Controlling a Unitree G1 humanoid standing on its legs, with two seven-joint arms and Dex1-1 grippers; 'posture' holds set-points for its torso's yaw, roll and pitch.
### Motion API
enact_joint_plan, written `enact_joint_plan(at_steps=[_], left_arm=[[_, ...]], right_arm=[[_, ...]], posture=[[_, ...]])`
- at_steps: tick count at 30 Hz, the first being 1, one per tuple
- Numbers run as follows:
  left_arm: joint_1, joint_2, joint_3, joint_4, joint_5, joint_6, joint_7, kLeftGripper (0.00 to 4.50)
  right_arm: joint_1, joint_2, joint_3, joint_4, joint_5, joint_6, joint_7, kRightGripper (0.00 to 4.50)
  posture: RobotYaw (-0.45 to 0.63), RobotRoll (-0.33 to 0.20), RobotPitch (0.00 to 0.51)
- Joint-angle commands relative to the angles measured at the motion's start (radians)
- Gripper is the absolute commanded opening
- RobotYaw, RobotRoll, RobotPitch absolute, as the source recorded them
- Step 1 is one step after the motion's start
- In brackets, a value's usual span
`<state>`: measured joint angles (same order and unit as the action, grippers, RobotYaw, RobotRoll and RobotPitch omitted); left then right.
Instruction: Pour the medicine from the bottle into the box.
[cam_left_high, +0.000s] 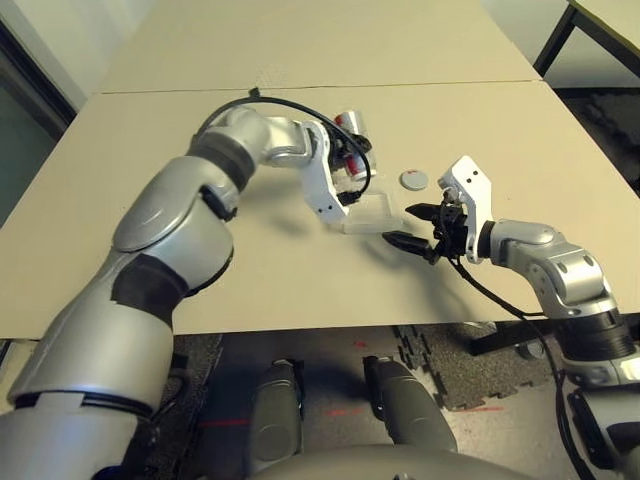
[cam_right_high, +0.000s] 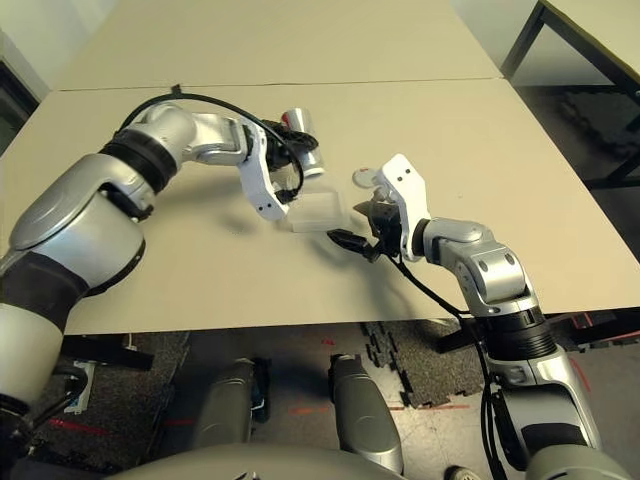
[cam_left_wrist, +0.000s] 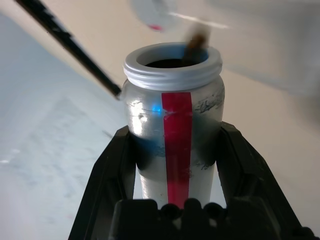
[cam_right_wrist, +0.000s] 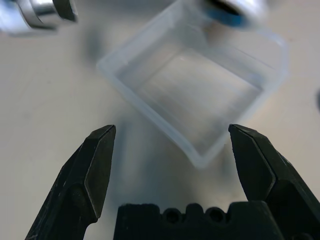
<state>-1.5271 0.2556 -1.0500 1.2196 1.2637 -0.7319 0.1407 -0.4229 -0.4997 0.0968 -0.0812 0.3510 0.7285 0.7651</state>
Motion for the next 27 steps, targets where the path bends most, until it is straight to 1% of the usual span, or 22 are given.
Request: enact_joint_plan(at_steps=[1,4,6,7,9,10,11,12,13,15,16,18,20,22,23,24,25,27], left_arm=[[-0.028,-0.021,-0.011,0.032,0.009,0.032,0.021,2.47],[-0.028,-0.023,-0.010,0.041,0.001,0.021,0.022,2.47],[-0.020,-0.019,0.008,0.048,-0.023,0.010,-0.001,2.47],[-0.011,-0.015,0.026,0.053,-0.046,0.001,-0.020,2.47],[0.018,-0.004,0.101,0.073,-0.134,-0.012,-0.081,2.47],[0.029,0.003,0.124,0.077,-0.161,-0.015,-0.103,2.47],[0.048,0.008,0.185,0.088,-0.228,-0.005,-0.159,2.47],[0.061,0.011,0.225,0.092,-0.274,0.003,-0.200,2.47],[0.085,0.013,0.314,0.104,-0.375,0.028,-0.287,2.47],[0.123,0.013,0.474,0.109,-0.545,0.101,-0.406,2.47],[0.142,0.006,0.563,0.108,-0.639,0.154,-0.464,2.47],[0.180,-0.004,0.742,0.100,-0.819,0.300,-0.522,2.47],[0.216,-0.010,0.878,0.082,-0.950,0.416,-0.538,2.47],[0.263,-0.014,0.988,0.054,-1.055,0.489,-0.515,2.47],[0.294,-0.013,1.029,0.034,-1.090,0.514,-0.485,2.47],[0.331,-0.014,1.065,0.009,-1.121,0.528,-0.453,2.47],[0.390,-0.013,1.094,-0.032,-1.146,0.532,-0.421,2.47],[0.487,-0.018,1.121,-0.118,-1.171,0.535,-0.382,2.47]], right_arm=[[0.003,0.001,0.001,-0.005,-0.003,-0.005,-0.007,4.50],[0.004,-0.002,-0.001,-0.009,-0.002,-0.002,-0.008,4.50],[0.004,-0.004,-0.001,-0.009,-0.002,-0.002,-0.008,4.50],[0.005,-0.004,-0.002,-0.010,-0.001,-0.001,-0.008,4.50],[0.007,-0.006,-0.002,-0.013,0.000,0.002,-0.007,4.50],[0.008,-0.008,-0.003,-0.014,0.001,0.004,-0.007,4.50],[0.008,-0.010,-0.003,-0.015,0.002,0.005,-0.005,4.50],[0.008,-0.012,-0.003,-0.015,0.002,0.006,-0.004,4.50],[0.007,-0.015,-0.004,-0.015,0.003,0.007,-0.002,4.50],[0.004,-0.022,-0.006,-0.011,0.004,0.006,0.003,4.50],[0.001,-0.026,-0.007,-0.008,0.005,0.005,0.006,4.50],[-0.004,-0.034,-0.007,-0.003,0.006,0.006,0.012,4.50],[-0.011,-0.040,-0.005,0.003,0.007,0.007,0.020,4.50],[-0.018,-0.045,-0.003,0.010,0.007,0.008,0.026,4.50],[-0.021,-0.049,-0.004,0.014,0.007,0.008,0.030,4.50],[-0.023,-0.052,-0.003,0.016,0.007,0.008,0.035,4.50],[-0.028,-0.053,-0.002,0.020,0.006,0.009,0.038,4.50],[-0.032,-0.057,-0.002,0.024,0.006,0.011,0.043,4.50]], posture=[[-0.19,0.000,0.134],[-0.19,0.000,0.136],[-0.19,0.000,0.136],[-0.18,0.000,0.139],[-0.18,0.000,0.140],[-0.18,0.000,0.142],[-0.18,0.000,0.143],[-0.17,0.000,0.144],[-0.17,0.000,0.145],[-0.16,0.000,0.145],[-0.16,0.000,0.146],[-0.15,0.000,0.145],[-0.14,0.000,0.146],[-0.13,0.000,0.148],[-0.12,0.000,0.149],[-0.12,0.000,0.149],[-0.11,0.000,0.149],[-0.11,0.000,0.152]])
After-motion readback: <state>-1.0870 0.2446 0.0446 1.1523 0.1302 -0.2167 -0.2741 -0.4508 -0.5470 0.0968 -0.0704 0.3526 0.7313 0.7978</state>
